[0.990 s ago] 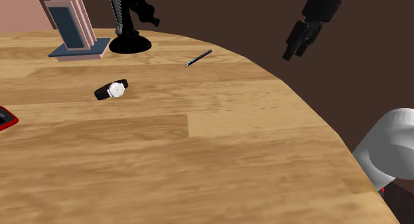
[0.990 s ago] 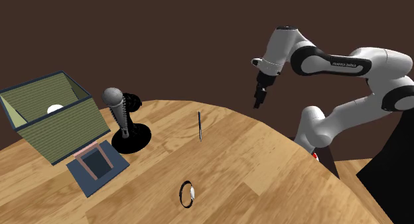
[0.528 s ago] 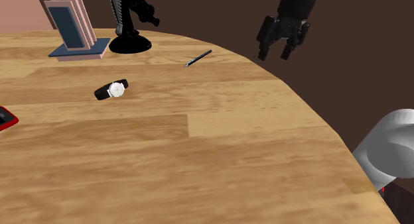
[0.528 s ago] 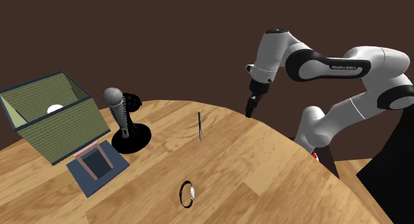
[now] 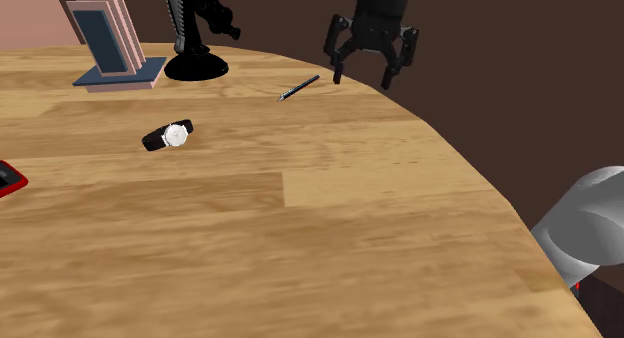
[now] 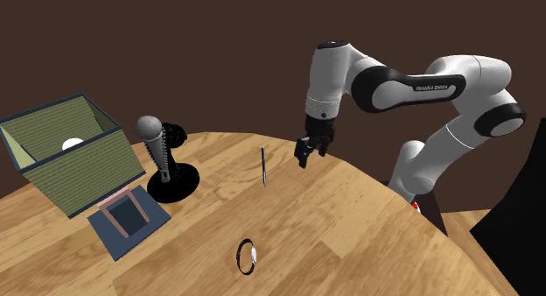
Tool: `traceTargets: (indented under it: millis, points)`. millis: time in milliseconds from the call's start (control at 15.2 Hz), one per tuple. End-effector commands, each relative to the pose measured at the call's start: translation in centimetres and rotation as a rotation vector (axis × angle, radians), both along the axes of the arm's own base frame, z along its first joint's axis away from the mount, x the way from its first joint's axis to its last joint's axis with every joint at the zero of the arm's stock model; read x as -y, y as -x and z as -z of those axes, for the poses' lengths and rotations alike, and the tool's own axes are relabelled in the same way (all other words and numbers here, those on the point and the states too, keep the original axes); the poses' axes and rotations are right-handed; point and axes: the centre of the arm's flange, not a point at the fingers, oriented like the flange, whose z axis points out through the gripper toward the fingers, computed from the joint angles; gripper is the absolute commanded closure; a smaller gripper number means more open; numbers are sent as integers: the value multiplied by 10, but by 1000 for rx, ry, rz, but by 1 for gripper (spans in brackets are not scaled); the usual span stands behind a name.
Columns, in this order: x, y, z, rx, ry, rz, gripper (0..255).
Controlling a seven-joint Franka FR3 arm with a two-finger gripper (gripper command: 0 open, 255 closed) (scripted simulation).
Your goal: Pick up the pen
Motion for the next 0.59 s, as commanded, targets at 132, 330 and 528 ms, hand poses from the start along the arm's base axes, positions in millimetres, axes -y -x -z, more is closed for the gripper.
traceTargets:
  millis: [132,330,528]
  points:
    - [-36,-43,0,-59,-25,170,0]
    - [-57,-78,-1,-100,-42,291,0]
    - [-73,-115,-1,-142,-59,412,0]
